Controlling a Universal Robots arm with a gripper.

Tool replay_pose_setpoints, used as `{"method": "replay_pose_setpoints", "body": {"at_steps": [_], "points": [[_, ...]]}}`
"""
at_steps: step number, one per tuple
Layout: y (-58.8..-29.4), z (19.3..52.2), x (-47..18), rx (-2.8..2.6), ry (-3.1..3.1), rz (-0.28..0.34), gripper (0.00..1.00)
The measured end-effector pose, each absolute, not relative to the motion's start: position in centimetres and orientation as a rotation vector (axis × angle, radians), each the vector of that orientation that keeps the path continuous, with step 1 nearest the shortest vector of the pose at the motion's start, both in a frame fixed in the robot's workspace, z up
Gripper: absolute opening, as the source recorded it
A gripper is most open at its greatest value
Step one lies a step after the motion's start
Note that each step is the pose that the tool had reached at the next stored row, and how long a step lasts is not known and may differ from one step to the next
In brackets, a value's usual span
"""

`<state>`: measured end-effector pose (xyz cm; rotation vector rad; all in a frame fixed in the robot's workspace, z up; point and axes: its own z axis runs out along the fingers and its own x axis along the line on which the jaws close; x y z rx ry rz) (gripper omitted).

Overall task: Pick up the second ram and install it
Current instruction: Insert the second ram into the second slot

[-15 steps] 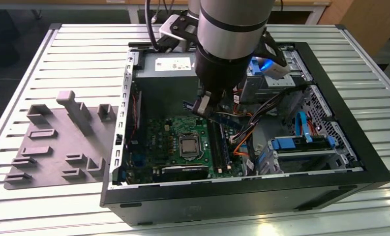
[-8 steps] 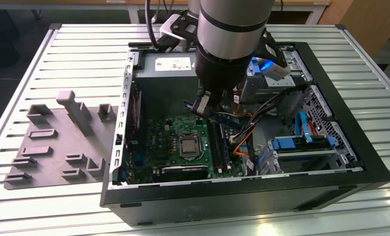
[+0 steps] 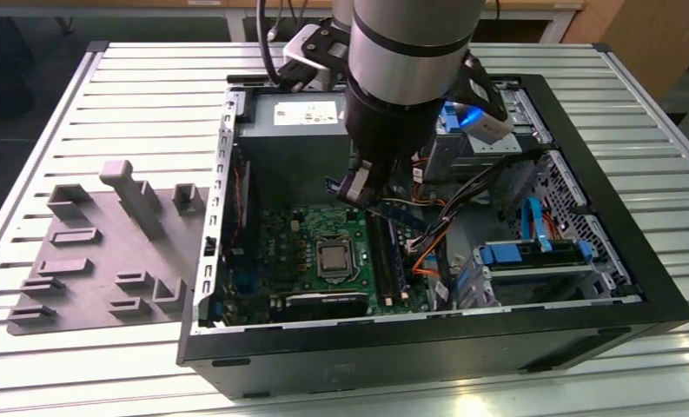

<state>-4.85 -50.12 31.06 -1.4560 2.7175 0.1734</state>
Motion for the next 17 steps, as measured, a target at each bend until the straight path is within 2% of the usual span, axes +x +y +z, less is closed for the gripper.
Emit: {"method": "replay_pose_setpoints", "body": {"at_steps": [17], "points": [[-50.12,31.07,-4.85,-1.419,2.741,0.159,0.12]]}}
